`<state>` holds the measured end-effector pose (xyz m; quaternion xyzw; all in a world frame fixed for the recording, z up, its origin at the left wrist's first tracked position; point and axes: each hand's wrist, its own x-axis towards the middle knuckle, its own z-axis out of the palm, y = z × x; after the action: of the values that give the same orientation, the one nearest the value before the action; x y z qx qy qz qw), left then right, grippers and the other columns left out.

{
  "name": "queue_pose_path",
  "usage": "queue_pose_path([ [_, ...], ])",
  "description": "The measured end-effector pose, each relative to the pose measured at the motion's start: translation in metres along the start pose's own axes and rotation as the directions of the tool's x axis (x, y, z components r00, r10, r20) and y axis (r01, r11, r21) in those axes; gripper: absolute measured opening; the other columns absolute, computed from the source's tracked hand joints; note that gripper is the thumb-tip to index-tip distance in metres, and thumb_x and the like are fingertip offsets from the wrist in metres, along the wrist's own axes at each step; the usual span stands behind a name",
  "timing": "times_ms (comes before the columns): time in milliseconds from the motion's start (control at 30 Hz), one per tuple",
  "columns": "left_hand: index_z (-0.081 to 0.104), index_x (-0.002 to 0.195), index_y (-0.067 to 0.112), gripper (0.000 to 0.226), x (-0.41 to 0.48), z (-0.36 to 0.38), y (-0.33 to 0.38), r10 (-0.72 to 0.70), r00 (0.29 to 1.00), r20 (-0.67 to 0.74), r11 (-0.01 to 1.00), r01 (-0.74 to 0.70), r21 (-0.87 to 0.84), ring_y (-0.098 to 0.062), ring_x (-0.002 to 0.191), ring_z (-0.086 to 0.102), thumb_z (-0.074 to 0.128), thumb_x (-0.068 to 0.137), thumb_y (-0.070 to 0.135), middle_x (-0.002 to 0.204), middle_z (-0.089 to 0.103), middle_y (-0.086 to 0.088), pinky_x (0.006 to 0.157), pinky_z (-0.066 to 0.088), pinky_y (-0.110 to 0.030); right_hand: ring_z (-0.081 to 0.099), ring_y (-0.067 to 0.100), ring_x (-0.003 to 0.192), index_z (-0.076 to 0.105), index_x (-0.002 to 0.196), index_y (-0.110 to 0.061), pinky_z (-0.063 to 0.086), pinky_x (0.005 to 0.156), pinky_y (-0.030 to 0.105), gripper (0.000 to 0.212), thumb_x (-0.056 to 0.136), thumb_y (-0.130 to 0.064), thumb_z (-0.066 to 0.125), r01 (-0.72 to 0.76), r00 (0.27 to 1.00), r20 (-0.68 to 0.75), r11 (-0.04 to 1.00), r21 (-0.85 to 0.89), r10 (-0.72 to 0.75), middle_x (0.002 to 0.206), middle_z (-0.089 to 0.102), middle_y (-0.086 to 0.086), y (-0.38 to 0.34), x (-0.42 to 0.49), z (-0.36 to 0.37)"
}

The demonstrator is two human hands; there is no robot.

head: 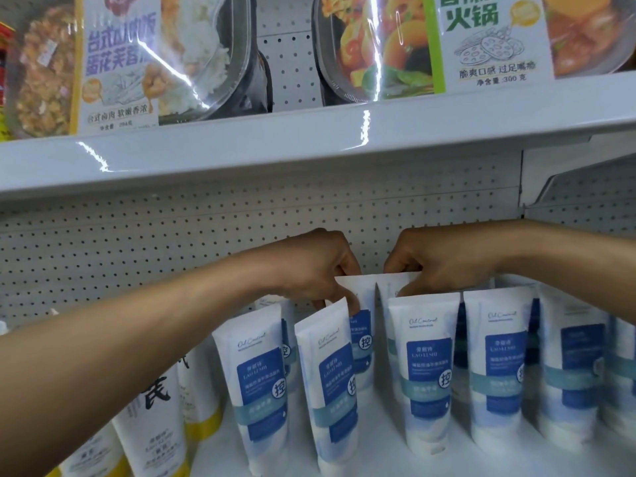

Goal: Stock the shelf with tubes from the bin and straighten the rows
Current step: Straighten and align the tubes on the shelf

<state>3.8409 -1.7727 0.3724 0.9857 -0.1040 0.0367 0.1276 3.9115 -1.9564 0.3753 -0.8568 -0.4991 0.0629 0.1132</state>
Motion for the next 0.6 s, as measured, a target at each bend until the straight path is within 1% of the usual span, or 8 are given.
queue_pose_path([
  [167,0.075,0.093,0.023,0.013,0.002,-0.001,-0.003,-0.002,1.000,0.031,1.000,0.003,-0.031,-0.002,0.078,0.070,0.077,0.080,0.027,0.091,0.075,0.012,0.070,0.056,-0.016,0.066,0.000,0.074,0.069,0.076,-0.036,0.057,0.074,0.023,0.011,0.086,-0.035,0.069,-0.003,1.000,0.010,1.000,-0.003,0.003,0.079,0.073,-0.017,0.000,0.000,0.000],
  [233,0.074,0.096,0.022,0.017,0.001,-0.003,-0.001,-0.008,0.999,0.047,1.000,0.008,-0.001,-0.002,0.082,0.070,0.077,0.081,0.028,0.094,0.075,0.012,0.075,0.057,-0.018,0.067,0.002,0.077,0.071,0.081,-0.033,0.058,0.076,0.025,0.007,0.086,-0.036,0.069,-0.007,1.000,0.015,1.000,-0.012,0.007,0.082,0.073,-0.016,0.001,0.000,-0.001],
  [300,0.073,0.103,0.022,0.024,-0.003,-0.010,0.003,-0.006,0.999,0.045,0.999,0.005,0.041,-0.001,0.087,0.069,0.075,0.082,0.032,0.098,0.074,0.013,0.086,0.056,-0.025,0.067,0.000,0.081,0.072,0.090,-0.031,0.057,0.079,0.024,0.009,0.086,-0.038,0.068,-0.007,1.000,-0.001,1.000,-0.020,0.007,0.087,0.073,-0.017,0.001,-0.002,-0.004],
  [333,0.071,0.107,0.024,0.026,-0.007,-0.016,0.005,-0.002,1.000,0.003,0.998,0.002,0.066,0.000,0.090,0.067,0.072,0.083,0.035,0.100,0.073,0.014,0.090,0.054,-0.027,0.067,-0.002,0.084,0.071,0.096,-0.030,0.055,0.081,0.023,0.014,0.086,-0.040,0.067,0.000,0.999,-0.044,1.000,-0.031,-0.001,0.090,0.072,-0.018,0.002,-0.003,-0.007],
  [400,0.069,0.108,0.031,0.027,-0.020,-0.029,0.014,0.003,0.984,-0.177,0.993,0.018,0.118,0.003,0.091,0.064,0.063,0.087,0.046,0.101,0.070,0.018,0.092,0.051,-0.025,0.064,-0.006,0.087,0.070,0.100,-0.031,0.050,0.082,0.017,0.022,0.084,-0.044,0.064,0.035,0.979,-0.200,0.999,-0.037,-0.042,0.092,0.071,-0.021,0.001,-0.009,-0.013],
  [467,0.070,0.099,0.033,0.037,-0.039,-0.036,0.025,0.026,0.948,-0.316,0.989,0.022,0.145,0.006,0.084,0.061,0.052,0.084,0.062,0.092,0.067,0.020,0.082,0.050,-0.022,0.064,-0.007,0.085,0.072,0.096,-0.031,0.047,0.077,0.012,0.025,0.081,-0.049,0.061,0.101,0.938,-0.332,0.995,0.004,-0.094,0.089,0.071,-0.021,-0.004,-0.020,-0.016],
  [533,0.072,0.089,0.031,0.055,-0.059,-0.034,0.036,0.012,0.962,-0.273,0.987,0.033,0.160,0.006,0.074,0.062,0.042,0.072,0.075,0.081,0.068,0.020,0.071,0.049,-0.020,0.064,-0.007,0.082,0.072,0.092,-0.032,0.049,0.074,0.011,0.033,0.077,-0.057,0.056,0.159,0.932,-0.333,0.987,0.025,-0.142,0.087,0.071,-0.023,-0.014,-0.033,-0.015],
  [600,0.071,0.097,0.035,0.059,-0.072,-0.027,0.045,-0.050,0.988,-0.146,0.974,0.081,0.211,0.009,0.074,0.062,0.046,0.066,0.078,0.084,0.069,0.022,0.073,0.054,-0.021,0.065,-0.007,0.085,0.071,0.095,-0.034,0.052,0.078,0.016,0.042,0.071,-0.063,0.053,0.153,0.967,-0.208,0.988,0.003,-0.149,0.090,0.071,-0.024,-0.024,-0.044,-0.010],
])
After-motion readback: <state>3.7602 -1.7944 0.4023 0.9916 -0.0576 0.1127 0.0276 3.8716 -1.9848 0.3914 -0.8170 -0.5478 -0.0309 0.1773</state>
